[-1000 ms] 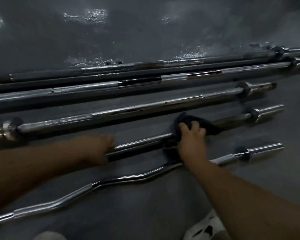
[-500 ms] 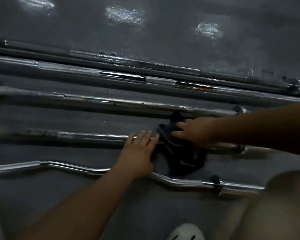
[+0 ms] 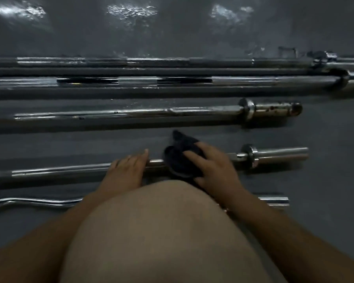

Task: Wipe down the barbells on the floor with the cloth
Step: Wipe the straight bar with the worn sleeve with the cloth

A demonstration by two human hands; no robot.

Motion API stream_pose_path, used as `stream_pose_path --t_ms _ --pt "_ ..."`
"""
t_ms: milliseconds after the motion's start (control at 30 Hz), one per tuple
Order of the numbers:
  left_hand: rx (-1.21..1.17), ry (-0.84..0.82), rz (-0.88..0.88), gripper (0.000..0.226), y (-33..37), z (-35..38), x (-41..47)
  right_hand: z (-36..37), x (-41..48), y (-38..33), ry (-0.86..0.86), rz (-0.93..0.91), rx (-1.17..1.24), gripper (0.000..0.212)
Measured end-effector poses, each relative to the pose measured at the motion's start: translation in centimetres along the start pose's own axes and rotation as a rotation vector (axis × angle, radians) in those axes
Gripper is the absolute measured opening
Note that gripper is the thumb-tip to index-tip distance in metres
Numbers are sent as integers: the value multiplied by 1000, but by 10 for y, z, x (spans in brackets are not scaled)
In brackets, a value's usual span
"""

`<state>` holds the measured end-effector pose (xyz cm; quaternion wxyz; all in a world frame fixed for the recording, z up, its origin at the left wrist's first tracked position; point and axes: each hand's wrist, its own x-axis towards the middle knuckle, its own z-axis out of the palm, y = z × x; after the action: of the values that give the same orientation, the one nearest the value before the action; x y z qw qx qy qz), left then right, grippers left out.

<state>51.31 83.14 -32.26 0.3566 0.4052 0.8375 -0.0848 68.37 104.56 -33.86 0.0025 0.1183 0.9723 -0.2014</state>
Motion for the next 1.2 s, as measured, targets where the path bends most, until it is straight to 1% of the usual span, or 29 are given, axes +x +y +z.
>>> stream_pose_path --t_ms 33,100,133,167,200,267,300,333,367,400,467,500,533,567,633,667,700,733,800,833,867,900,933,1000,1033,1067,1133,1167,1200 --pt "3 -59 0 118 -1 -5 0 -3 -13 7 73 124 12 71" --pt "49 -133 4 128 0 -10 -4 11 -26 -15 187 409 32 67" --pt "74 -138 -5 127 -1 -10 -6 20 -22 -36 213 494 58 64" --pt "82 -124 -19 123 -3 -9 -7 25 -13 -58 222 506 114 60" --pt "82 -91 -27 112 -7 -9 -7 28 -2 -73 191 413 166 57" --pt "107 -24 -21 77 -19 -5 -4 20 15 -62 75 86 110 52" --pt "119 18 -1 64 -25 -3 -1 12 20 -42 33 -4 54 50" --pt "119 66 14 56 -30 0 1 3 22 -18 29 -1 13 48" --pt "109 102 13 51 -33 4 5 -6 21 3 69 104 -2 47" --pt "89 135 14 48 -35 8 7 -11 15 22 159 273 -8 45" --pt "66 204 45 44 -32 12 11 -12 -4 30 333 574 -18 43" --pt "46 210 53 40 -31 10 13 -6 -8 17 367 655 -27 43" --pt "20 196 61 34 -30 8 14 1 -10 -3 364 675 -21 43" --pt "8 161 76 28 -31 4 16 8 -10 -21 338 617 -2 43" --pt "15 78 102 25 -33 -5 19 10 -8 -35 213 362 23 41" --pt "6 43 110 24 -33 -8 19 4 -5 -26 157 272 7 43" --pt "-16 37 122 24 -34 -7 20 -4 -3 -11 119 240 -36 47" --pt "-45 54 125 23 -33 -5 20 -11 -4 6 118 281 -98 51" --pt "-43 159 122 24 -32 6 17 -20 -12 30 222 552 -172 54" --pt "1 211 121 25 -31 12 16 -17 -16 26 277 672 -159 55" --pt "40 244 115 28 -31 19 14 -9 -15 12 308 721 -119 56" --pt "68 261 110 30 -29 25 13 0 -12 -8 296 710 -70 58" --pt "86 270 101 31 -28 29 11 9 -8 -30 255 657 -43 62" --pt "99 283 82 33 -27 33 9 16 -1 -54 112 489 -65 70" --pt "94 274 78 32 -28 34 8 10 2 -47 50 401 -67 67" --pt "88 253 80 31 -30 35 9 2 3 -33 14 318 -57 60" --pt "78 231 93 28 -34 33 13 -16 1 5 -10 204 -5 43" --pt "59 213 107 27 -35 28 16 -26 -1 22 20 253 29 38" --pt "27 187 124 27 -36 24 19 -31 -3 33 86 354 67 35"
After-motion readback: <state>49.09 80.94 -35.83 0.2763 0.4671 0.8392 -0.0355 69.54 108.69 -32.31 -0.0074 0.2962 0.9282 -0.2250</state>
